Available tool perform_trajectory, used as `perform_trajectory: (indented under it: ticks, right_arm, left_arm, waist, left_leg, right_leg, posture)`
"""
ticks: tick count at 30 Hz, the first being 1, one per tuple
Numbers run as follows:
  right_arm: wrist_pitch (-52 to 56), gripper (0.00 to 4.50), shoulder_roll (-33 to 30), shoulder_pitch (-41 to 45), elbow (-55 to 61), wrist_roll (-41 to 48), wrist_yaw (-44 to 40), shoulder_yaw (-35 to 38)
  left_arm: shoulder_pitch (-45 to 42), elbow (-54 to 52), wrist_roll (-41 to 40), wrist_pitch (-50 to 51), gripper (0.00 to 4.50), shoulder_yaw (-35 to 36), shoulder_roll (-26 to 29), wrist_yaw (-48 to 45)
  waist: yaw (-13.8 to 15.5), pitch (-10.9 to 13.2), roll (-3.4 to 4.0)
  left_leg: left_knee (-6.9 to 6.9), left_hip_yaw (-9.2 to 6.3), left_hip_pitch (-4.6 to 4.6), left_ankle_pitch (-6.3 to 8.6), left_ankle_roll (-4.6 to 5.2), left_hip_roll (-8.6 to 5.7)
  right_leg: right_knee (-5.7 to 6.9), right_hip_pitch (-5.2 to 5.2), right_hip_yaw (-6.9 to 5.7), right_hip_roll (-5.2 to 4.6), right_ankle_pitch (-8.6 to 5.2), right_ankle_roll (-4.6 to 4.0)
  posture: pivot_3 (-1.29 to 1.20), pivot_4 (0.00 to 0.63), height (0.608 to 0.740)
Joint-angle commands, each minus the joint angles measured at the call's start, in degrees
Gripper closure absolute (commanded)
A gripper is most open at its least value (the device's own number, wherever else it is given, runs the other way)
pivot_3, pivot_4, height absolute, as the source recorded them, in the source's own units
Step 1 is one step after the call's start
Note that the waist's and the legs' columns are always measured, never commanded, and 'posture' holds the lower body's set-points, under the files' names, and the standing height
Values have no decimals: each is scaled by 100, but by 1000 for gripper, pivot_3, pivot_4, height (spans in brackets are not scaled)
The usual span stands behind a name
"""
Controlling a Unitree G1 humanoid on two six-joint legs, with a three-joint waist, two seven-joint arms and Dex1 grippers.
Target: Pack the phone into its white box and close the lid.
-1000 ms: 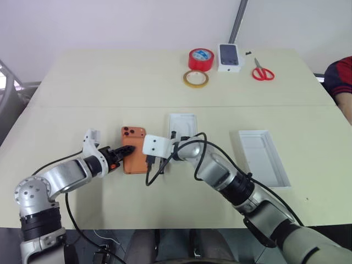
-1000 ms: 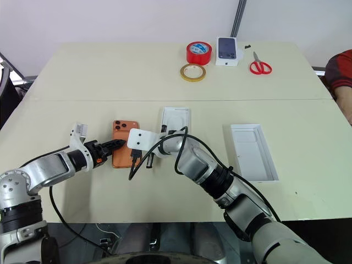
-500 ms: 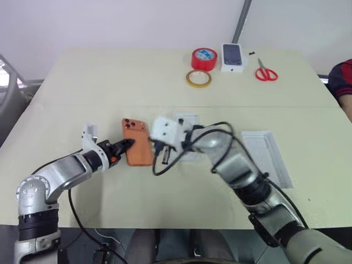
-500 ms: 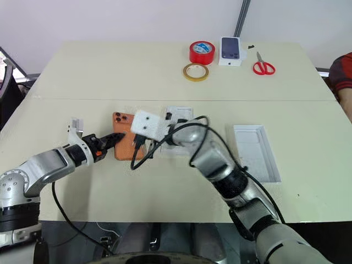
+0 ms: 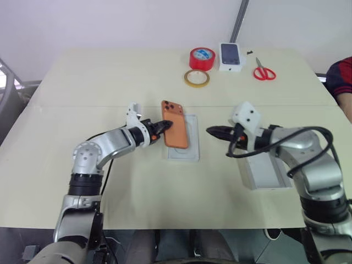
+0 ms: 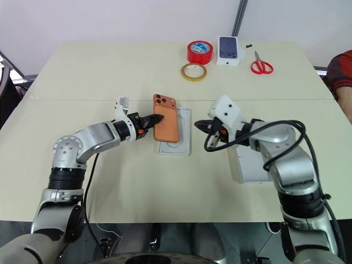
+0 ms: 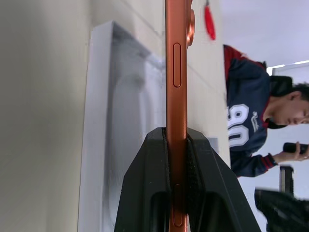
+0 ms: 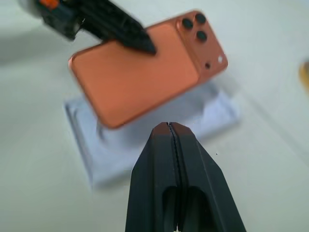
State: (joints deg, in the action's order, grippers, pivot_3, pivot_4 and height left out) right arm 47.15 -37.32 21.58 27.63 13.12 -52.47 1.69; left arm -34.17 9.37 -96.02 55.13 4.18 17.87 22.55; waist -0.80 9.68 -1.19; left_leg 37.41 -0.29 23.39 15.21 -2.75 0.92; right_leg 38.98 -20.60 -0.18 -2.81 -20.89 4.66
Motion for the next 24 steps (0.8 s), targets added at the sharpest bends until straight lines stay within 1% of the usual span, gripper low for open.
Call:
perform_trajectory:
  ticks: [1, 4, 7, 14, 16, 17, 20, 23, 24]
  right_arm:
    - [1, 4500, -178, -319, 413, 267, 149, 493]
    - [-8, 4500, -298, -761, 549, 387, 240, 726]
    - [-24, 4500, -380, -1025, 666, 510, 337, 821]
    - [-67, 4500, -481, -1100, 681, 686, 566, 771]
    - [-80, 4500, -500, -1082, 674, 725, 607, 729]
    - [-87, 4500, -508, -1073, 673, 743, 621, 710]
    - [-127, 4500, -541, -1033, 633, 750, 649, 625]
    - [-183, 4500, -581, -1006, 586, 733, 665, 528]
    - [-202, 4500, -594, -999, 577, 727, 668, 496]
  left_arm:
    - [-237, 81, 248, 194, 4452, 83, -98, -351]
    - [-343, 268, 468, 358, 4452, 97, -227, -510]
    - [-409, 360, 651, 531, 4452, 118, -308, -639]
    - [-492, 465, 1085, 801, 4452, 179, -483, -876]
    - [-493, 458, 1169, 846, 3508, 222, -514, -914]
    - [-496, 453, 1218, 871, 3170, 245, -527, -933]
    - [-510, 398, 1300, 959, 1603, 355, -564, -945]
    - [-532, 265, 1249, 1039, 171, 513, -553, -924]
    - [-534, 197, 1204, 1085, 171, 565, -522, -923]
  waist:
    - [10, 0, 0]
    - [31, 1, -1]
    - [34, 2, -2]
    - [26, 2, -2]
    - [28, 2, -2]
    - [29, 2, -2]
    - [30, 2, -2]
    - [28, 2, -2]
    - [28, 2, -2]
  left_leg:
    - [0, 0, 0, 0, -1, 1]
    - [1, 0, 0, -1, -1, 0]
    - [5, 0, -1, -1, -1, -2]
    - [4, -1, -2, -2, -4, 0]
    - [4, -1, -2, -2, -4, 0]
    - [5, -1, -2, -2, -4, 0]
    - [5, -1, -2, -2, -4, -1]
    - [6, -1, -4, -2, -4, -1]
    - [6, -1, -4, -2, -4, -1]
  right_leg:
    - [0, 0, 0, 1, 0, 0]
    - [0, 2, 0, -1, 0, 0]
    - [0, 6, -1, -2, 0, 0]
    - [0, 6, -1, 2, 0, 0]
    - [0, 6, -1, 1, 0, 0]
    - [0, 6, -1, 1, 0, 0]
    - [0, 6, -1, 1, 0, 1]
    - [0, 9, -1, 1, 0, 1]
    - [0, 9, -1, 1, 0, 1]
  posture:
    - [0, 150, 740]
    - [0, 150, 740]
    - [0, 150, 740]
    - [0, 150, 740]
    - [0, 150, 740]
    - [0, 150, 740]
    - [0, 150, 740]
    - [0, 150, 740]
    - [0, 150, 740]
